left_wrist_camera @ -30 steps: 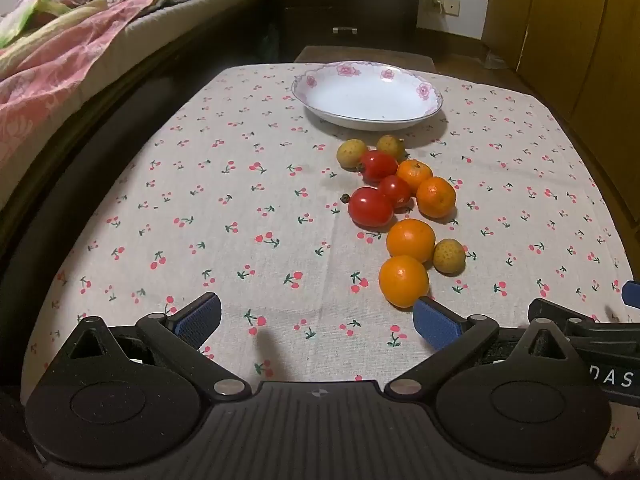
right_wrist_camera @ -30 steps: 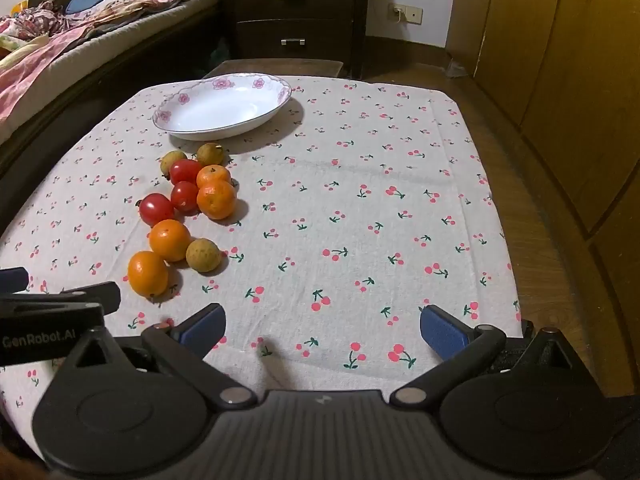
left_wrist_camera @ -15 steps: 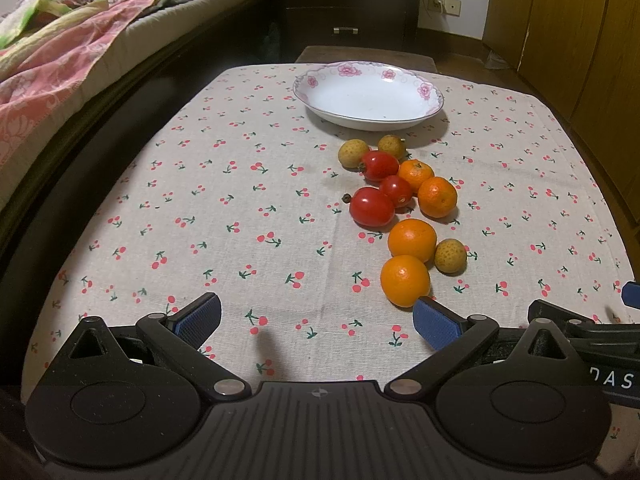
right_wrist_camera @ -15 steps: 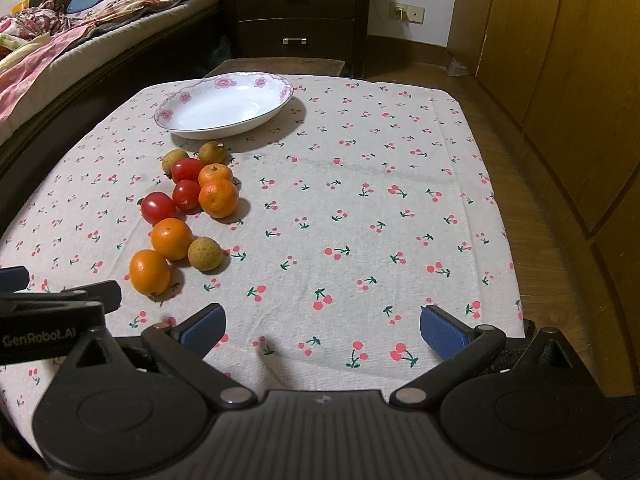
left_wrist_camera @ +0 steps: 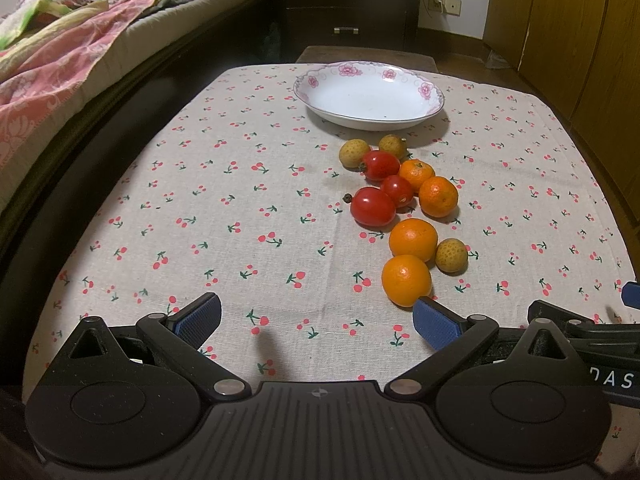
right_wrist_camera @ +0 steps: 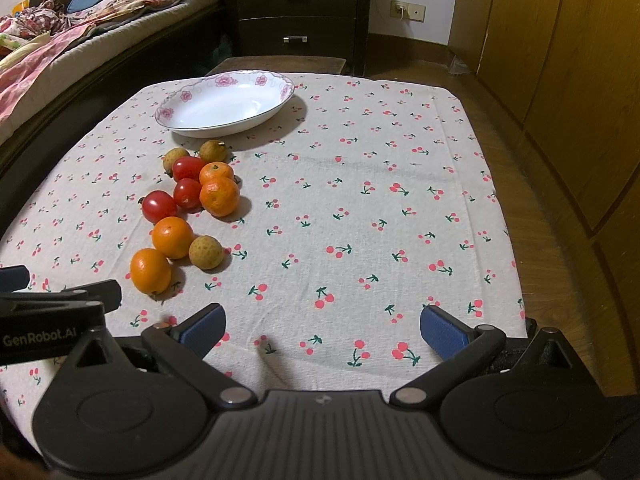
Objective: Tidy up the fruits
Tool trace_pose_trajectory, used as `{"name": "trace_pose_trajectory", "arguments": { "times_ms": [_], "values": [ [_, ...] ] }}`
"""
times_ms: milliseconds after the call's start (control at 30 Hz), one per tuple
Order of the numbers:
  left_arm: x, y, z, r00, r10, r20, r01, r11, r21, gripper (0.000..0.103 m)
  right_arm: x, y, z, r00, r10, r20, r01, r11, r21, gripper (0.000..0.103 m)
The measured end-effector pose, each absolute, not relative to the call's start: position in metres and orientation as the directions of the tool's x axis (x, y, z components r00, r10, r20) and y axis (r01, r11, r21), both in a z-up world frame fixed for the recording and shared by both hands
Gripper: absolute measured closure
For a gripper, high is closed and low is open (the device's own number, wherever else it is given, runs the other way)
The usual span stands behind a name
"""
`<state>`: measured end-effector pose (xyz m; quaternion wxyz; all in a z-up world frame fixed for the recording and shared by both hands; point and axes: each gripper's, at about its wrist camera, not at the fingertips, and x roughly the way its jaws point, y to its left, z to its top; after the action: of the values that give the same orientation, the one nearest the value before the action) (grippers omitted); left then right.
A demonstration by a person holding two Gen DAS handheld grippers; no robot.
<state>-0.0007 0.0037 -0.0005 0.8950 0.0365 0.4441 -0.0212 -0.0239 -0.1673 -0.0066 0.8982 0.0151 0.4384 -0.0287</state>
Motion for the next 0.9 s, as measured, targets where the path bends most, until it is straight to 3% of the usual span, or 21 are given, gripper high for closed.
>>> {"name": "trace_pose_trajectory", "arguments": {
  "times_ms": [900],
  "values": [
    [-0.0007, 0.0053, -0.0027, 0.605, -0.001, -0.797, 0.071, 0.996, 0.053, 0.000, -0.0227, -0.1666, -0.0078, 0.611, -0.035, -0.791, 0.065, 0.998, 0.006, 0.000]
  ]
}}
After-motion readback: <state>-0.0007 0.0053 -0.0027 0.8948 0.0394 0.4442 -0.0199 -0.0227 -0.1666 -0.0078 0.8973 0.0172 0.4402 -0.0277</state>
